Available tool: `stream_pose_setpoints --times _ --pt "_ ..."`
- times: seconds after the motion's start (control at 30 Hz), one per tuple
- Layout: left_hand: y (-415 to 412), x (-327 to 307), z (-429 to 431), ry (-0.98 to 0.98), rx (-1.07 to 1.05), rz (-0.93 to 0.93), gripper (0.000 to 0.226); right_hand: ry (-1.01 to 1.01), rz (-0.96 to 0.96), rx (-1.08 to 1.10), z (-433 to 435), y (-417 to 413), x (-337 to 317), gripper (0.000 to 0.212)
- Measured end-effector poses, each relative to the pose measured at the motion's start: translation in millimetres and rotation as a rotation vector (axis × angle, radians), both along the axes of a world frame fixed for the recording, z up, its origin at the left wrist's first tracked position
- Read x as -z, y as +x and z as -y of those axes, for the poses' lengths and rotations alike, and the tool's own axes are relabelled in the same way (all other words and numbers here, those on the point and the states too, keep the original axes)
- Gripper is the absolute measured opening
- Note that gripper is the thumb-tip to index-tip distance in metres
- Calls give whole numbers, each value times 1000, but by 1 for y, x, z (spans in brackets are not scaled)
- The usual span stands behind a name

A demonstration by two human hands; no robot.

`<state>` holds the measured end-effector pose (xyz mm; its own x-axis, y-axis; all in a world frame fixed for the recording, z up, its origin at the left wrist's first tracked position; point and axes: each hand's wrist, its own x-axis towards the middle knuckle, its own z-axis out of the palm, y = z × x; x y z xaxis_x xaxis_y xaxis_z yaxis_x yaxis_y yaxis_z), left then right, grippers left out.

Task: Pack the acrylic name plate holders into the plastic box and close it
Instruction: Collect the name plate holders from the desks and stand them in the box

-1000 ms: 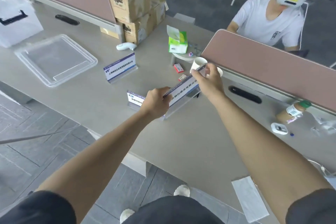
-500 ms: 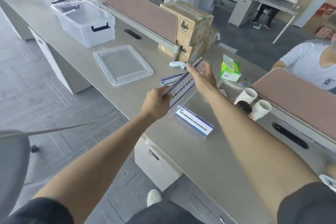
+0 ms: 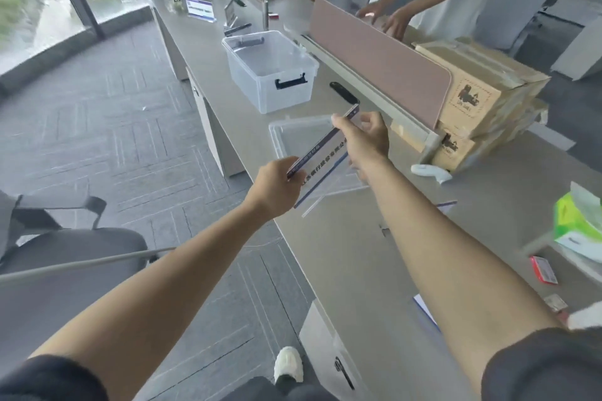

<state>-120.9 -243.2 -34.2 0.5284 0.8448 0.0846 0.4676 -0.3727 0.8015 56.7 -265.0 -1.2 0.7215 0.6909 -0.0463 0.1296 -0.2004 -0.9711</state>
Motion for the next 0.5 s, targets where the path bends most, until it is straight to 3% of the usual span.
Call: stream_pose_setpoints --times 0.23,0.5 --pt "-8 -5 -98 17 -140 118 14 15 -58 -87 -109 9 -10 50" --pt "-19 4 -219 105 -180 205 22 32 -116 -106 -226 -4 -2 52"
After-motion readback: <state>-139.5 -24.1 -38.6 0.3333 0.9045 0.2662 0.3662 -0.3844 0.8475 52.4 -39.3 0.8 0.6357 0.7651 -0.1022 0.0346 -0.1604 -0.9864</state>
